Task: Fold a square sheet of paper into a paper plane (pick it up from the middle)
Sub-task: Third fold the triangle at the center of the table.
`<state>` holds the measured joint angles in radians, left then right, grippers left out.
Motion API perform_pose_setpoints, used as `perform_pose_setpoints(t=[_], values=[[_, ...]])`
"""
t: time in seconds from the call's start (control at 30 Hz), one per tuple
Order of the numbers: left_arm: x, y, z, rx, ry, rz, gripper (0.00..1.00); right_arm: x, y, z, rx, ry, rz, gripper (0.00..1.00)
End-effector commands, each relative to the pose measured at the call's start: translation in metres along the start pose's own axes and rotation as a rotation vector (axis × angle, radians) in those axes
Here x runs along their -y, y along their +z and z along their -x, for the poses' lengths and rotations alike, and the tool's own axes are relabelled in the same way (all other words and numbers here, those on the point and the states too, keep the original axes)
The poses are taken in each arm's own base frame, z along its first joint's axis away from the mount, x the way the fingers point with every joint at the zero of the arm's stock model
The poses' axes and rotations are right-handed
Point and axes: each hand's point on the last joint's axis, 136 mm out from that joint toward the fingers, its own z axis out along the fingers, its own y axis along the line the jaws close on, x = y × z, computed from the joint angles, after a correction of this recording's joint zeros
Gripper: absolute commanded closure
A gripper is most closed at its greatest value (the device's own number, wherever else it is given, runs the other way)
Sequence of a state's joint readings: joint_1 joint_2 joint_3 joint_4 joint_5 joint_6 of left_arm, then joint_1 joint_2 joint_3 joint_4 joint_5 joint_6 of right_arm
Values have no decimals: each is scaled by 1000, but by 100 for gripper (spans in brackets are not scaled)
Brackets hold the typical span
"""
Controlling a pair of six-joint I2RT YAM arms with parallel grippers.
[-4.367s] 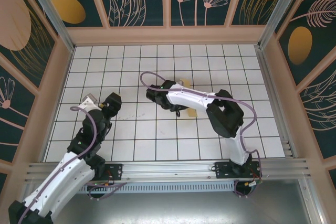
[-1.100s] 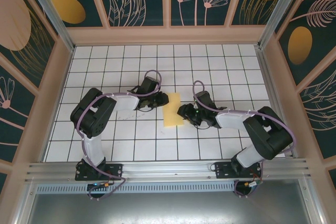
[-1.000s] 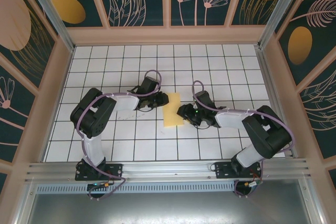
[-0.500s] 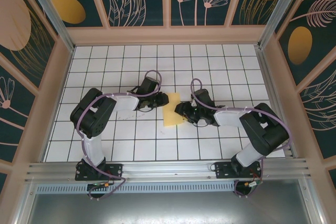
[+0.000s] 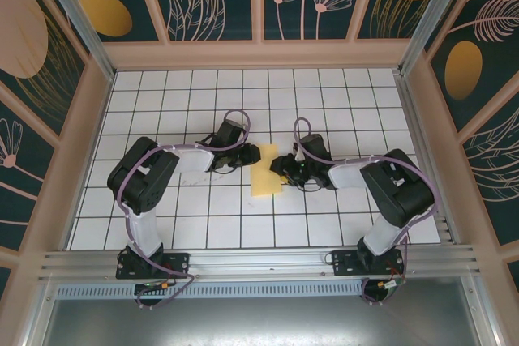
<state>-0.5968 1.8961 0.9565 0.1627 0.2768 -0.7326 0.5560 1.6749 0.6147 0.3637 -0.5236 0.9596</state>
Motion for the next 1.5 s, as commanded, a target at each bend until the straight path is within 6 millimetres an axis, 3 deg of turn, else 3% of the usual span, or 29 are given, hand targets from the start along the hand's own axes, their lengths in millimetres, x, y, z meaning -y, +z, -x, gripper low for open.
perform_pose_setpoints(t=[0.0,0.13,0.23,0.33,0.43,0.67,0.83,1.0,1.2,1.47], values=[[-20,-2,-21,-57,0,74,71,-16,0,7,10,-26,55,58],[-17,-6,-18,-46,17,65,71,-7,2,7,14,-17,17,65],[-11,-15,-13,-14,38,51,67,3,5,10,27,11,-20,79],[-4,-38,-5,74,62,23,62,3,12,3,17,33,-25,89],[10,-74,3,174,109,-17,56,-5,17,-3,10,30,-13,94],[12,-121,-11,269,125,-83,51,-9,19,-8,33,72,-21,95],[19,-136,-28,281,161,-143,47,-7,16,-12,50,140,-7,95],[32,-130,-54,228,291,-119,44,-13,15,-14,33,151,16,93],[52,-103,-93,124,464,-54,38,-19,16,-16,13,144,30,88],[57,-65,-127,17,674,121,33,-17,16,-15,-3,143,20,88]])
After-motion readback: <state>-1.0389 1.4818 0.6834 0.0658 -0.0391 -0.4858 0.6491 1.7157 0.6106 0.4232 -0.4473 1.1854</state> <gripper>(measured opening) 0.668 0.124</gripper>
